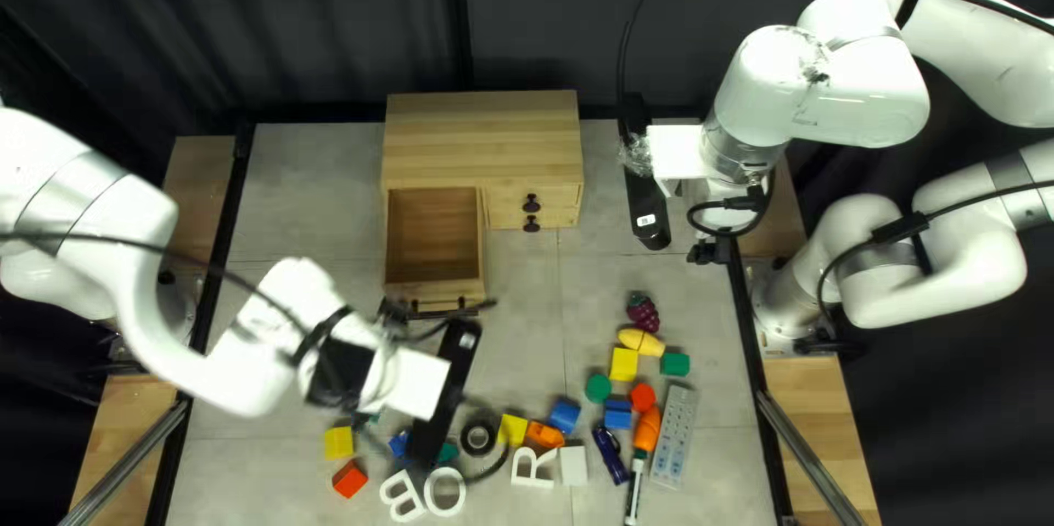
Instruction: Open drawers and place objects into drawer and close
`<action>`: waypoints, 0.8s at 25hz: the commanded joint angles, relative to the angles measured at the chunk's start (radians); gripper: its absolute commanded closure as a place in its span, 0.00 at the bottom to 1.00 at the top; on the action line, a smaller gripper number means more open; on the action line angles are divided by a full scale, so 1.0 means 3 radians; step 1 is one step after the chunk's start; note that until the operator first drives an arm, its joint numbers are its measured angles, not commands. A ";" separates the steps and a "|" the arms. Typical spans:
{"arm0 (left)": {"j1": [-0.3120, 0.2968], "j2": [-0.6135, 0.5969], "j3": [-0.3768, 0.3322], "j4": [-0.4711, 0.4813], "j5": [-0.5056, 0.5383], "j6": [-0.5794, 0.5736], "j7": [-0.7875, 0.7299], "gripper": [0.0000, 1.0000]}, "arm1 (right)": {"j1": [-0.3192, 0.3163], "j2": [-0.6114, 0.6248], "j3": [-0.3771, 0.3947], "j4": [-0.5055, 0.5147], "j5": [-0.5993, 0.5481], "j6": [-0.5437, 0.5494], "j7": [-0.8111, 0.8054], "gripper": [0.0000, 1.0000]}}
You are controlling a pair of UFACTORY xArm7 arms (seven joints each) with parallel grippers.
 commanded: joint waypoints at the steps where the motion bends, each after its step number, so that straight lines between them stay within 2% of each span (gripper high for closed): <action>1: -0.0038 -0.0061 -0.0060 -0.0191 -0.0076 -0.0166 0.0019 0.00 | 0.0000 0.0000 0.0000 0.0000 0.0000 0.0000 0.0000 0.00; 13: -0.0073 0.0043 -0.0142 -0.0319 -0.0277 -0.0222 0.0272 0.00 | 0.0000 0.0000 0.0000 0.0000 0.0000 0.0000 0.0000 0.00; 20: -0.0044 0.0081 -0.0110 -0.0393 -0.0232 -0.0187 0.0341 0.00 | 0.0000 0.0000 0.0000 0.0000 0.0000 0.0000 0.0000 0.00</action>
